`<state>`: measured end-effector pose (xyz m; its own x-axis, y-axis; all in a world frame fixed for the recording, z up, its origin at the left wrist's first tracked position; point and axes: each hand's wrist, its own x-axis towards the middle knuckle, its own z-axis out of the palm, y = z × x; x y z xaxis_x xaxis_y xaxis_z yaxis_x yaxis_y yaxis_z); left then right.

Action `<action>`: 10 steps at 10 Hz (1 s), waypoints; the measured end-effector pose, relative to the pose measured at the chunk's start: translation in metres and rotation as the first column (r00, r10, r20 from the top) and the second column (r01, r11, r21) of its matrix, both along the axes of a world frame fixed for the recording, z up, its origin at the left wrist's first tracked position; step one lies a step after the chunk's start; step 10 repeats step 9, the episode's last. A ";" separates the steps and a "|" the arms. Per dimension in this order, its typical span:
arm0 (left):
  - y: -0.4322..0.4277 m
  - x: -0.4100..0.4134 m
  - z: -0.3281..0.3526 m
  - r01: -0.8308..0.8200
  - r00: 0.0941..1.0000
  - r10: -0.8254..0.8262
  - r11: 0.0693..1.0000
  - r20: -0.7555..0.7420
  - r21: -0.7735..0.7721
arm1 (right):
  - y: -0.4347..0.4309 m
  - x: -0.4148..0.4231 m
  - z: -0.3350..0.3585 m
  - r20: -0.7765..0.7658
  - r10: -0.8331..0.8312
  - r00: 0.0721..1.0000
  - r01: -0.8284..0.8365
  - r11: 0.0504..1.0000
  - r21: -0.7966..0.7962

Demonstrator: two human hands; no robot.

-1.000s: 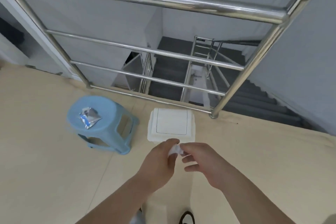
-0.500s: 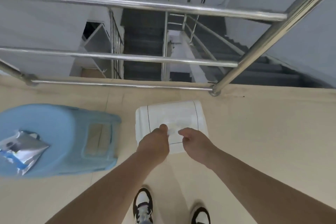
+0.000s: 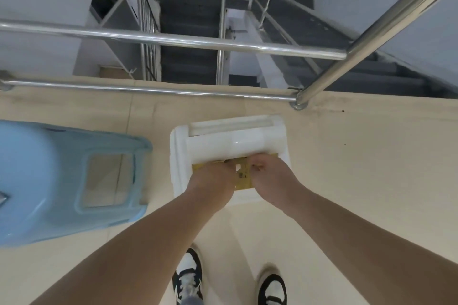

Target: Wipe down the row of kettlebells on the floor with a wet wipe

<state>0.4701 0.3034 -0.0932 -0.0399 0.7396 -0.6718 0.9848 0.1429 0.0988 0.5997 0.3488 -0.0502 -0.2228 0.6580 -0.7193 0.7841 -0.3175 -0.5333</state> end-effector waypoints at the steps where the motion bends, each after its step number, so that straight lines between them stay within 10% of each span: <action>1: 0.001 0.000 -0.009 -0.030 1.000 0.030 1.000 0.010 0.001 | 0.001 0.002 -0.003 -0.008 -0.030 1.000 0.030 1.000 0.002; 7: -0.017 0.013 -0.001 -0.197 0.980 0.187 0.967 0.073 0.159 | -0.019 0.019 0.011 -0.074 -0.141 0.987 0.159 0.908 0.388; 10: -0.038 0.000 0.023 -0.243 0.964 0.182 0.897 0.192 0.370 | -0.017 0.015 0.024 -0.068 -0.073 0.995 0.084 0.982 0.171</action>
